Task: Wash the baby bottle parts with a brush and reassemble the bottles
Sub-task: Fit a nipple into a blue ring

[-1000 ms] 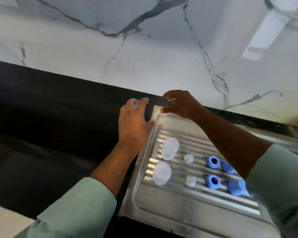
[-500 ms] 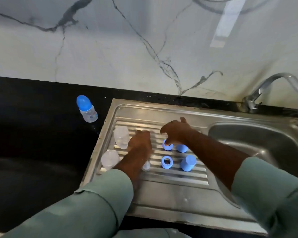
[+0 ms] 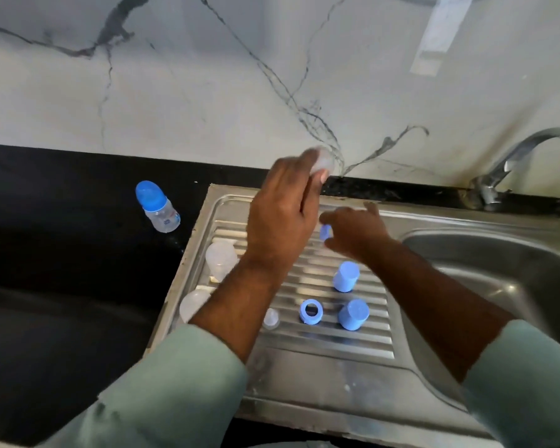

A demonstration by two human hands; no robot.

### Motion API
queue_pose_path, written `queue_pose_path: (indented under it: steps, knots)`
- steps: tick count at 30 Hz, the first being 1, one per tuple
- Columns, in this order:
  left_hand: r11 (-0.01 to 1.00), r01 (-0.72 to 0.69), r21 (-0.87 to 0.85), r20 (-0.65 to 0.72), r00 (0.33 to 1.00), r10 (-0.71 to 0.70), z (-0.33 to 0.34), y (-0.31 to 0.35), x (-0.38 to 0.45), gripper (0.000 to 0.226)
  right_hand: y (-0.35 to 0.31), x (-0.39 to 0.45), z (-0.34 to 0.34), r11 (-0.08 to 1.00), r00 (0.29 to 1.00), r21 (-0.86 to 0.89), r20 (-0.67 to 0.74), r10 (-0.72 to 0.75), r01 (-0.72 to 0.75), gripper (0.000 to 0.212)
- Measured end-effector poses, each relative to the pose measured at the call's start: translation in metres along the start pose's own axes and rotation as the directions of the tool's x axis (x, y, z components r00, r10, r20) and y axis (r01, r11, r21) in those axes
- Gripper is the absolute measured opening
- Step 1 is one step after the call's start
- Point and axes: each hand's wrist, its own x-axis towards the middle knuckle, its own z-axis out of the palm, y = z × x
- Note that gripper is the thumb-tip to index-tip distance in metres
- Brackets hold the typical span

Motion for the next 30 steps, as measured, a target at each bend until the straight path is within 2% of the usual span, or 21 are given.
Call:
queue_pose_path:
  steps: [1, 2, 3, 4, 6, 7, 8, 9, 10, 11, 13, 16, 17, 18, 19, 20, 21, 22, 23, 25, 30]
  knots:
    - [0.979, 0.091, 0.182, 0.283, 0.949, -0.141, 0.007, -0.002, 0.002, 0.026, 0.01, -0.002, -0.008, 0.999, 0.998, 0.022, -0.04, 0.042, -0.041, 0.029]
    - [0.914, 0.145, 0.378, 0.524, 0.781, -0.341, 0.017, -0.007, -0.003, 0.027, 0.018, -0.008, -0.016, 0.995, 0.996, 0.056, -0.045, 0.08, -0.077, 0.029]
    - [0.867, 0.175, 0.467, 0.628, 0.625, -0.464, 0.021, -0.01, -0.011, 0.029, 0.023, -0.015, -0.02, 0.987, 0.994, 0.125, -0.042, 0.104, -0.098, 0.03]
    - [0.869, 0.191, 0.457, 0.638, 0.61, -0.47, 0.028, -0.013, -0.017, 0.028, 0.029, -0.017, -0.024, 0.975, 0.991, 0.199, -0.066, 0.117, -0.102, 0.031]
    - [0.902, 0.259, 0.345, 0.508, 0.757, -0.411, 0.031, -0.014, -0.016, 0.025, 0.032, -0.025, -0.033, 0.94, 0.983, 0.326, -0.115, 0.141, -0.096, 0.031]
    - [0.896, 0.227, 0.383, 0.5, 0.764, -0.408, 0.033, -0.013, -0.014, 0.024, 0.034, -0.031, -0.034, 0.917, 0.974, 0.392, -0.17, 0.15, -0.073, 0.027]
    - [0.872, 0.166, 0.461, 0.559, 0.708, -0.431, 0.033, -0.014, -0.015, 0.025, 0.033, -0.035, -0.036, 0.892, 0.964, 0.45, -0.221, 0.15, -0.036, 0.021]
    - [0.842, 0.133, 0.522, 0.62, 0.619, -0.482, 0.031, -0.013, -0.018, 0.029, 0.03, -0.04, -0.036, 0.874, 0.958, 0.486, -0.248, 0.144, -0.006, 0.016]
    - [0.84, 0.143, 0.523, 0.653, 0.565, -0.503, 0.031, -0.018, -0.02, 0.031, 0.027, -0.041, -0.034, 0.86, 0.962, 0.51, -0.242, 0.123, 0.019, 0.015]
    - [0.864, 0.212, 0.457, 0.669, 0.558, -0.491, 0.031, -0.02, -0.021, 0.028, 0.023, -0.042, -0.033, 0.858, 0.973, 0.513, -0.206, 0.101, 0.02, 0.02]
    - [0.859, 0.435, 0.27, 0.61, 0.613, -0.502, 0.031, -0.023, -0.022, 0.021, 0.019, -0.043, -0.029, 0.862, 0.977, 0.508, -0.18, 0.114, -0.007, 0.029]
    - [0.796, 0.478, 0.371, 0.516, 0.607, -0.605, 0.033, -0.025, -0.027, 0.017, 0.016, -0.047, -0.027, 0.824, 0.951, 0.564, -0.281, 0.129, 0.055, 0.019]
    - [0.773, 0.554, 0.31, 0.502, 0.595, -0.627, 0.032, -0.028, -0.03, 0.02, 0.013, -0.047, -0.029, 0.8, 0.952, 0.596, -0.281, 0.119, 0.076, 0.02]
    - [0.724, 0.674, 0.15, 0.526, 0.565, -0.635, 0.034, -0.029, -0.034, 0.022, 0.011, -0.047, -0.03, 0.77, 0.956, 0.632, -0.27, 0.117, 0.085, 0.024]
    - [0.618, 0.785, -0.043, 0.554, 0.534, -0.639, 0.031, -0.029, -0.033, 0.022, 0.009, -0.046, -0.032, 0.74, 0.957, 0.667, -0.262, 0.124, 0.087, 0.03]
    - [0.447, 0.873, -0.194, 0.599, 0.467, -0.651, 0.029, -0.027, -0.033, 0.021, 0.008, -0.045, -0.03, 0.706, 0.959, 0.703, -0.25, 0.132, 0.087, 0.035]
    - [0.244, 0.914, -0.324, 0.651, 0.402, -0.644, 0.027, -0.026, -0.035, 0.019, 0.007, -0.045, -0.027, 0.674, 0.962, 0.732, -0.243, 0.122, 0.099, 0.039]
    - [0.111, 0.905, -0.411, 0.67, 0.383, -0.636, 0.025, -0.025, -0.038, 0.021, 0.005, -0.046, -0.026, 0.645, 0.966, 0.755, -0.237, 0.106, 0.114, 0.042]
    - [0.068, 0.883, -0.464, 0.654, 0.393, -0.646, 0.024, -0.024, -0.04, 0.025, 0.003, -0.046, -0.026, 0.613, 0.969, 0.781, -0.226, 0.094, 0.123, 0.044]
    - [0.116, 0.846, -0.521, 0.582, 0.451, -0.677, 0.022, -0.022, -0.042, 0.032, 0.001, -0.046, -0.025, 0.576, 0.975, 0.809, -0.202, 0.088, 0.116, 0.048]
    - [0.35, 0.769, -0.535, 0.467, 0.614, -0.636, 0.016, -0.012, -0.048, 0.034, -0.012, -0.052, -0.013, 0.61, 0.97, 0.774, -0.241, 0.038, 0.168, 0.052]
